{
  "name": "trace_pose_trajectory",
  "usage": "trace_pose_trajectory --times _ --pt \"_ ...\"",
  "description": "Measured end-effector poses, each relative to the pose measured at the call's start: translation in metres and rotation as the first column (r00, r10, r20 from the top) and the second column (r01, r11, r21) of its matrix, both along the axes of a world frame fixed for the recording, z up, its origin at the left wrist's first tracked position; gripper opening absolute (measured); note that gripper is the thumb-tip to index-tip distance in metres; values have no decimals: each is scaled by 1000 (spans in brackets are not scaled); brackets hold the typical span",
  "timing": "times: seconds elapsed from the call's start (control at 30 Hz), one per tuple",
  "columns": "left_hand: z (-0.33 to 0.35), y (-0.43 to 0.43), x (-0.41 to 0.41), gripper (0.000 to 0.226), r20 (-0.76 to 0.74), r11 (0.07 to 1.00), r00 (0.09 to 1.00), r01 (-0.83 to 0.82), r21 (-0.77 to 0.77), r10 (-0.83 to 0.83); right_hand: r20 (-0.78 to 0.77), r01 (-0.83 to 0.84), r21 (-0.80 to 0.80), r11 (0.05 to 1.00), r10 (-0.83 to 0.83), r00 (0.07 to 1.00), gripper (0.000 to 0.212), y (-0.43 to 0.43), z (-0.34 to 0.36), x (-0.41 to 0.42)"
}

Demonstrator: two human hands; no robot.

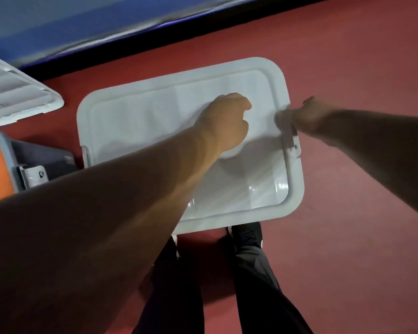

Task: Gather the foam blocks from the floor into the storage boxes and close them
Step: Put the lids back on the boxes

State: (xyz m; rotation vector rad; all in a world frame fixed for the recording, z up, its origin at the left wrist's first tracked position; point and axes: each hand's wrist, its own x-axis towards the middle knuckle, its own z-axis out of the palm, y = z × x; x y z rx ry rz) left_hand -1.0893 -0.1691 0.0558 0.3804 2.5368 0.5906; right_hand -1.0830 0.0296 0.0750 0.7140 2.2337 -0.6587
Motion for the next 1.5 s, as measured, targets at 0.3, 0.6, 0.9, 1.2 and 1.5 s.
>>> trace_pose_trajectory --times 0.3,0.6,0.9,1.2,1.5 --pt "-5 7 5 58 -22 991 997 69 -116 -72 49 -15 -125 992 21 999 46 19 -10 15" --pt "-1 8 7 63 -8 988 997 74 -135 -76 72 -112 15 994 110 991 45 6 -8 11" --pt "-2 -1 16 74 45 985 991 130 -112 -126 132 -327 202 923 305 943 53 -14 -16 10" --pt "14 -32 1 62 210 983 965 175 -60 -159 305 -536 267 801 457 835 36 -35 -5 5" --pt "74 -143 -10 46 217 927 976 109 -358 -31 7 -420 257 870 433 901 42 -111 40 -19"
